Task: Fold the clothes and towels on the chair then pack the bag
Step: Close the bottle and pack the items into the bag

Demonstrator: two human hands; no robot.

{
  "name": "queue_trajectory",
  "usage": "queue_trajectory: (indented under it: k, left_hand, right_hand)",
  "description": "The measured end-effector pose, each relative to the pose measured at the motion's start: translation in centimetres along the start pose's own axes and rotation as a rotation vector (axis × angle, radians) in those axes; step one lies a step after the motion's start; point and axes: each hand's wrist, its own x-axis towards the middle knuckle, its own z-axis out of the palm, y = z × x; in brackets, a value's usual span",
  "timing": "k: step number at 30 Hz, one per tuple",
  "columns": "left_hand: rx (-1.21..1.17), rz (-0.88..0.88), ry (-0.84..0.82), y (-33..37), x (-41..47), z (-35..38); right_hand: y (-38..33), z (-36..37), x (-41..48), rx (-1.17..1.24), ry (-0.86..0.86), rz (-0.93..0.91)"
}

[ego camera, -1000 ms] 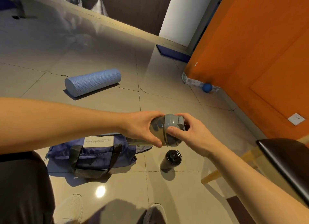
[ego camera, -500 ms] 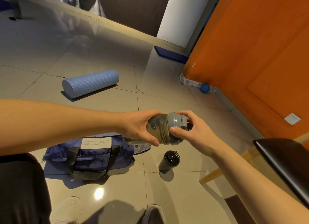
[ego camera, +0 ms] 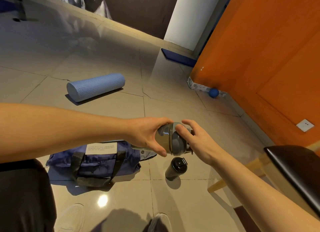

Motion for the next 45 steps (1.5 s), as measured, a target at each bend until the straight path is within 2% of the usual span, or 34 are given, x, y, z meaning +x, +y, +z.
queue_trajectory:
  k: [9, 15, 21, 27, 32, 35, 40, 45]
  left_hand:
    - [-0.114, -0.045, 0.036, 0.0, -0.2, -0.3]
    - [-0.106, -0.051, 0.003, -0.2, -0.3, 0.1]
    - [-0.125, -0.061, 0.027, -0.3, -0.1, 0.1]
    - [-0.113, -0.049, -0.005, -0.7, -0.2, 0.3]
    - [-0.138, -0.045, 0.017, -0.7, -0.3, 0.2]
    - [-0.127, -0.049, 0.015, -0.6, -0.2, 0.0]
    - [-0.108, -0.044, -0.028, -0.7, -0.3, 0.4]
    - [-0.117, -0.048, -0.014, -0.9, -0.3, 0.1]
  right_hand:
    - [0.3, -0.7, 0.0, 0.013, -0.006, -0.136]
    - [0.0, -0.7, 0.2, 0.020, 0.003, -0.017]
    - [0.1, -1.3, -0.1, -0.044, -0.049, -0.186]
    - [0.0, -0.5, 0.1, -0.037, 0.002, -0.042]
    - [0.3, -1.8, -0.4, 0.005, -0.104, -0.140]
    - [0.4, -1.1, -0.6, -0.027, -0.087, -0.150]
    - [0.2, -0.5, -0.3, -0.035, -0.031, 0.042]
    - [0.7, -0.8, -0.5, 0.003, -0.107, -0.096]
